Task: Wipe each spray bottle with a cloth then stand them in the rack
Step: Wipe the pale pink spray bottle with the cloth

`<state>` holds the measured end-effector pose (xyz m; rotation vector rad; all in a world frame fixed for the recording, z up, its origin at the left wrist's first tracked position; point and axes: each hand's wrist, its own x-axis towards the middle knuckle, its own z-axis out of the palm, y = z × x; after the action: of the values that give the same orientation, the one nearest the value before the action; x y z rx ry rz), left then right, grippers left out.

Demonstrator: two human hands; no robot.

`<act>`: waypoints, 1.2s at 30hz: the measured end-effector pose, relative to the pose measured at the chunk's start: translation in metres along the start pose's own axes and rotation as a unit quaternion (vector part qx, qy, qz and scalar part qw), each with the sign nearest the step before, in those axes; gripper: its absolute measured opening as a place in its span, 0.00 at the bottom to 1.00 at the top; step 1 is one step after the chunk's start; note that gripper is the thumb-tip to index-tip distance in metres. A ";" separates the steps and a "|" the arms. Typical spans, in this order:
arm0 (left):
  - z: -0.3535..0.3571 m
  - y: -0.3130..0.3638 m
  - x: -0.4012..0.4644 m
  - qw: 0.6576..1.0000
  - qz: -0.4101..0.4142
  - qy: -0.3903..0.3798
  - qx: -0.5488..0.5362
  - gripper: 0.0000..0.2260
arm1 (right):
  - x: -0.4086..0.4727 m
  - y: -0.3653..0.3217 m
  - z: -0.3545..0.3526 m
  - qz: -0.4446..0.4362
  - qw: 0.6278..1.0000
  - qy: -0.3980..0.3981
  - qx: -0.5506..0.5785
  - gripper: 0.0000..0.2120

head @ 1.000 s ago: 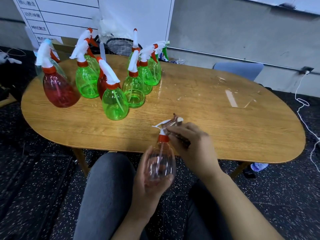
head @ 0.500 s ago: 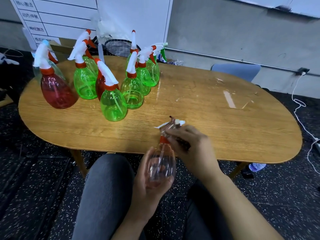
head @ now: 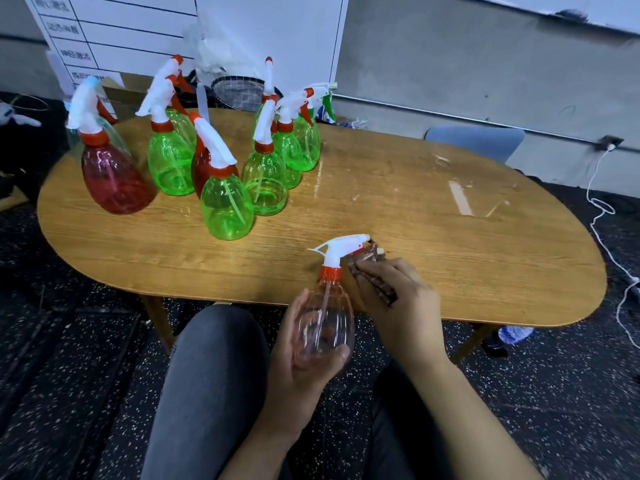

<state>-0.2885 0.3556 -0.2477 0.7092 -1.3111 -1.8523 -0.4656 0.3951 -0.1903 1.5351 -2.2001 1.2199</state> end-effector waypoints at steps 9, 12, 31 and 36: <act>-0.005 0.001 0.002 1.000 0.011 0.014 -0.009 0.43 | -0.013 0.011 -0.005 0.013 1.000 -0.009 -0.015 0.12; -0.006 0.001 0.002 1.000 0.018 0.017 -0.014 0.43 | -0.019 0.020 -0.014 0.058 0.998 -0.023 0.015 0.13; -0.006 -0.005 -0.002 0.999 0.025 -0.032 0.028 0.41 | 0.028 -0.009 -0.021 0.098 0.979 0.047 0.173 0.10; -0.006 -0.005 -0.002 0.999 0.030 -0.031 0.030 0.41 | 0.029 -0.001 -0.025 0.138 0.972 0.074 0.172 0.10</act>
<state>-0.2837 0.3546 -0.2544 0.6415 -1.4163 -1.8070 -0.4845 0.3926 -0.1571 1.2144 -2.2449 1.8208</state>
